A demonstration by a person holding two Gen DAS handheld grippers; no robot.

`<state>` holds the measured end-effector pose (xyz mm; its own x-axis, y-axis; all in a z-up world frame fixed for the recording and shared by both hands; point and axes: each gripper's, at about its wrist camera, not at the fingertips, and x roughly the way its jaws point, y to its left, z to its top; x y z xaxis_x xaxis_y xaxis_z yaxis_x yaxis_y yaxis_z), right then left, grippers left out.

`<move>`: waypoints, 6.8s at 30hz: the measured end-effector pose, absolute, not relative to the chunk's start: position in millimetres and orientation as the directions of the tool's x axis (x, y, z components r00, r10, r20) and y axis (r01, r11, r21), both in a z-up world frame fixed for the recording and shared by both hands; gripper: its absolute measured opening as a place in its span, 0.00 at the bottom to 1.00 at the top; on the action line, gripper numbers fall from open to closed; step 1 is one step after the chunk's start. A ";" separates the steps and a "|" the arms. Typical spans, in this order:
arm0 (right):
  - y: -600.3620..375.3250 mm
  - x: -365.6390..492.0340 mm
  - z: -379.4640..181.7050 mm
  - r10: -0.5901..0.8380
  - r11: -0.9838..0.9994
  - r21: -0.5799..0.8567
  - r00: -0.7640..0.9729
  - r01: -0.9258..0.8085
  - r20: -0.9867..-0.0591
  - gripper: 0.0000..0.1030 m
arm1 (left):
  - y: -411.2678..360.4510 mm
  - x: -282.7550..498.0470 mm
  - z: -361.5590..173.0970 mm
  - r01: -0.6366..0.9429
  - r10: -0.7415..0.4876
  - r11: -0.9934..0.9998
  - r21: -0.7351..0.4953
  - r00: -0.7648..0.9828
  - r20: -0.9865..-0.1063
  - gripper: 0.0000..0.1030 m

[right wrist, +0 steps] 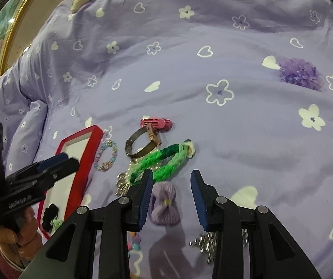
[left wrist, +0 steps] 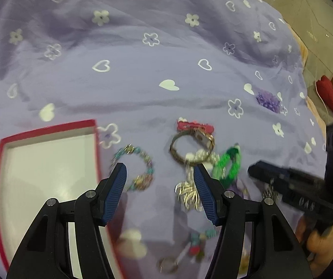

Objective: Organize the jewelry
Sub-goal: 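Grasp the gold watch with the left tool while the right tool grasps the green braided bracelet, then lower the watch into the tray with the left tool while the right tool releases the braided bracelet beside it, then grasp the purple bow with the left tool while the right tool grasps the silver chain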

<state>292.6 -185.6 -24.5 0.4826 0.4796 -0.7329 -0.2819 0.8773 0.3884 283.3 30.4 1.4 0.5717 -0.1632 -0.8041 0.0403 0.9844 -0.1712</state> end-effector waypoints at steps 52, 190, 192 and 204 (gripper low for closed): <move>-142.7 256.9 5.5 0.592 0.805 0.433 0.487 -0.406 -0.642 0.09 | 80.8 225.0 22.8 0.113 -0.326 0.939 -0.323 0.588 -0.740 0.00; -241.9 229.1 -37.2 0.383 0.923 0.295 0.518 -0.246 -0.765 0.52 | -15.3 228.2 4.1 0.249 -0.318 0.943 -0.221 0.483 -0.815 0.34; -237.1 231.4 -41.5 0.379 0.922 0.272 0.504 -0.275 -0.776 0.57 | -28.2 233.7 0.6 0.271 -0.333 0.936 -0.226 0.470 -0.817 0.35; -226.5 231.9 -49.6 0.375 0.904 0.194 0.490 -0.381 -0.787 0.67 | -74.9 265.7 -36.6 0.341 -0.333 0.918 -0.202 0.389 -0.859 0.32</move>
